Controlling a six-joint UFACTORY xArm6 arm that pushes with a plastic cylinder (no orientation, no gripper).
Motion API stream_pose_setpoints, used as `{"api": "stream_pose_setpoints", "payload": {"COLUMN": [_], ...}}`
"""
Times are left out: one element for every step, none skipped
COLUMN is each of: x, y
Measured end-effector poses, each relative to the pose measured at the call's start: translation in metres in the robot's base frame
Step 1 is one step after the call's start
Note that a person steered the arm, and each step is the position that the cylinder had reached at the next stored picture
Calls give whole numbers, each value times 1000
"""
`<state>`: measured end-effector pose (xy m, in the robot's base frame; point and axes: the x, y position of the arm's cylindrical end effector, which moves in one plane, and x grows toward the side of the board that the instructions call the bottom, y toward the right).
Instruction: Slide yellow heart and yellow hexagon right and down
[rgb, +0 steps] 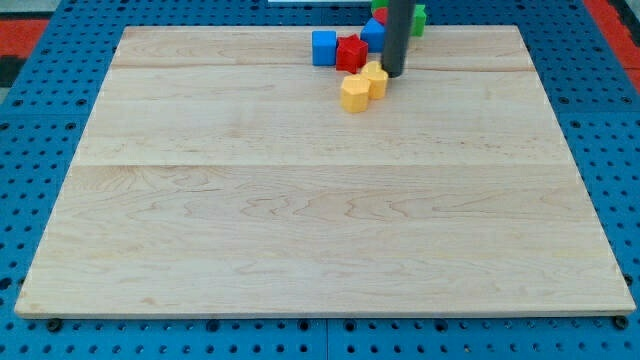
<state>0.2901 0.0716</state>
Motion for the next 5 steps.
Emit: {"api": "stream_pose_setpoints", "payload": {"x": [12, 16, -14, -9, 20], "y": [-52, -110, -149, -209, -213]}}
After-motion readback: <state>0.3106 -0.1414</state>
